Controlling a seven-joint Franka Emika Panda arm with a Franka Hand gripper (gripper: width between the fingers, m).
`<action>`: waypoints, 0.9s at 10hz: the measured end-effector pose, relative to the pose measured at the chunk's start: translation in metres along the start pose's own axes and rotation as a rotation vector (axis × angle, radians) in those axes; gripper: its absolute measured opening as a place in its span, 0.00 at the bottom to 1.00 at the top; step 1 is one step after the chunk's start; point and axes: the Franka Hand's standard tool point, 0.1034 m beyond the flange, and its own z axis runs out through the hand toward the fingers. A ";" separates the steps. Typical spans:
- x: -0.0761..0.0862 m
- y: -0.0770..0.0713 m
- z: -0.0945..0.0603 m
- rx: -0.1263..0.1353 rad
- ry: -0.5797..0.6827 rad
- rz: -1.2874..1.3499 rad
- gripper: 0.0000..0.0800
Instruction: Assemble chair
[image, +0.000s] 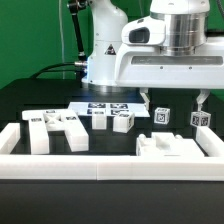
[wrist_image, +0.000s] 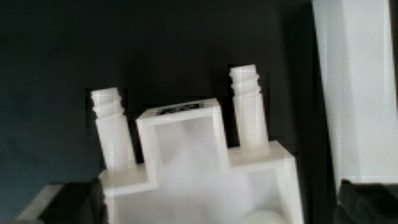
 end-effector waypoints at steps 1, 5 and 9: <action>-0.009 0.014 0.000 0.000 -0.014 0.030 0.81; -0.023 0.049 0.003 -0.007 -0.031 0.026 0.81; -0.023 0.066 0.008 0.040 -0.053 0.064 0.81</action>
Offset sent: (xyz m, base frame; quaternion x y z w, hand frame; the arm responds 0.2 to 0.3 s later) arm -0.0289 -0.0514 -0.0040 0.0120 0.0088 -0.0355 0.9993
